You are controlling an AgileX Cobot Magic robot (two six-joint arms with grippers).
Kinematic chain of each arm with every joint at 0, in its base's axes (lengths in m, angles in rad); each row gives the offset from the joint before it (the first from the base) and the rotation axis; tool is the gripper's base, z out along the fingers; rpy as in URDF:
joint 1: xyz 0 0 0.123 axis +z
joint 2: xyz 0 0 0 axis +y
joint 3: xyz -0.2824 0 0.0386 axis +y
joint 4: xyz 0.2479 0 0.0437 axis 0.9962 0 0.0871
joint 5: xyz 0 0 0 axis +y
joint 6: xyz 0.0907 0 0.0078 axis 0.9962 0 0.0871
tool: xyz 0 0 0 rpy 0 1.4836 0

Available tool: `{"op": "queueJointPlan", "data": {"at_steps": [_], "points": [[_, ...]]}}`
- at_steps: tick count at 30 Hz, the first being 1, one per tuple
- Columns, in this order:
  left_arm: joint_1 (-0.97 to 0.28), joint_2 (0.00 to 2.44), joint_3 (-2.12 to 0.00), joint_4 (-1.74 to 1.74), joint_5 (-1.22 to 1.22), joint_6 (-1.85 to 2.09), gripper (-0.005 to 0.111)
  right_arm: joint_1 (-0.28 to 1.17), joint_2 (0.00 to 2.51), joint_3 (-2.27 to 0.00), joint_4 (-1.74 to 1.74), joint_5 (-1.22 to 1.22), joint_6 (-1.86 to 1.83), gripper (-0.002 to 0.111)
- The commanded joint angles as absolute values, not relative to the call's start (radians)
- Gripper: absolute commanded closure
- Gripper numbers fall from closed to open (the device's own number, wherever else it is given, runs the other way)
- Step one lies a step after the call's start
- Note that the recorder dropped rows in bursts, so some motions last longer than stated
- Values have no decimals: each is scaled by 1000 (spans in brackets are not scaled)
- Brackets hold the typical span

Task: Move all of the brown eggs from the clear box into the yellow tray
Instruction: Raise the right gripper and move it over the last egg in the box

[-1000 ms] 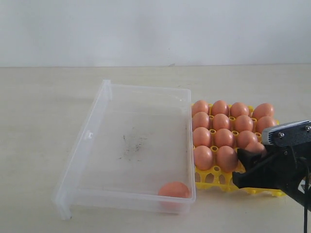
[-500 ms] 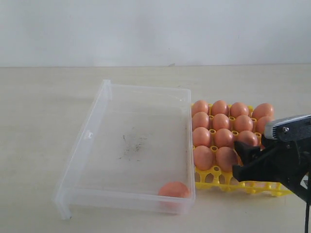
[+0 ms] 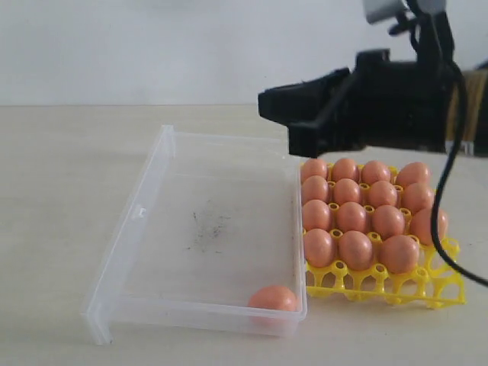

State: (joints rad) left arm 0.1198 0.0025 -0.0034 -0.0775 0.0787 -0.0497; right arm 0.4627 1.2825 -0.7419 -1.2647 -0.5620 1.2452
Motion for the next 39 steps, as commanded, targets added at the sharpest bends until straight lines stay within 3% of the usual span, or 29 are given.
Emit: {"op": "queueJointPlan", "data": {"at_steps": [1,8,17,20,24,27,31,34,39], "points": [[118,0,0,-86,77,-59,103,574,1308,-957,-1744,-237,1626,109],[118,0,0,-86,77,-59,103,580,1313,-1024,-1744,195,1485,109],[118,0,0,-86,77,-59,103,580,1341,-1067,-1323,948,554,109],[118,0,0,-86,77,-59,103,580,1345,-1108,-1024,944,369,109],[118,0,0,-86,77,-59,103,580,1408,-1205,-367,875,93,109],[118,0,0,-86,77,-59,103,591,1634,-1355,209,991,-120,109],[118,0,0,-86,77,-59,103,686,1929,-1593,122,1204,-20,109],[118,0,0,-86,77,-59,103,772,2057,-1759,0,1221,-100,109],[118,0,0,-86,77,-59,103,860,2105,-1777,-196,1221,-404,109]]}}
